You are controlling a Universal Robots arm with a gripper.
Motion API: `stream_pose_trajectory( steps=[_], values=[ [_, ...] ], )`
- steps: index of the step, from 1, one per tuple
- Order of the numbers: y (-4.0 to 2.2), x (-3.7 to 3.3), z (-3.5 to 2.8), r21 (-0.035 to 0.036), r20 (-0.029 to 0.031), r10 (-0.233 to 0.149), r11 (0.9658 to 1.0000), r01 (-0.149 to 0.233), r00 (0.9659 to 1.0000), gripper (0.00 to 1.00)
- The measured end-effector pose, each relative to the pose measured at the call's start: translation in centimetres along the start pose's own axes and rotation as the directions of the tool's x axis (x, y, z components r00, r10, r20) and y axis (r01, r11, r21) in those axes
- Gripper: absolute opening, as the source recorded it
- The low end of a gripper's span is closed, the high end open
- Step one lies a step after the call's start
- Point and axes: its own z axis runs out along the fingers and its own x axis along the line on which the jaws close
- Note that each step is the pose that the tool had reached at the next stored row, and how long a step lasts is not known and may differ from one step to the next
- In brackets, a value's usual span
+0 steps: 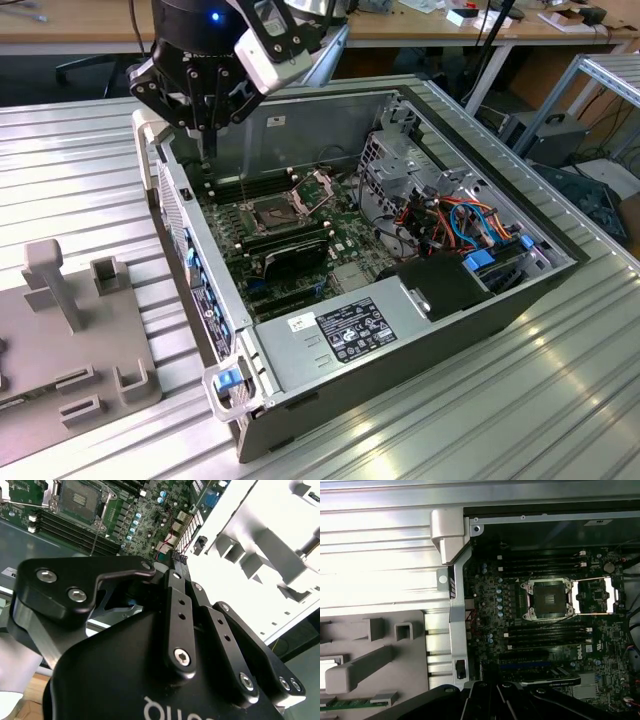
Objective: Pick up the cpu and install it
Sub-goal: 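Reach for the cpu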
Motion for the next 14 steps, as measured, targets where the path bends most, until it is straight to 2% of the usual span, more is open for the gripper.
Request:
stream_pose_trajectory(
  steps=[14],
  values=[
    [-0.03, 0.48, -0.01, 0.0, 0.0, 0.0, 1.0, 0.0, 1.0, 0.11]
  ],
)
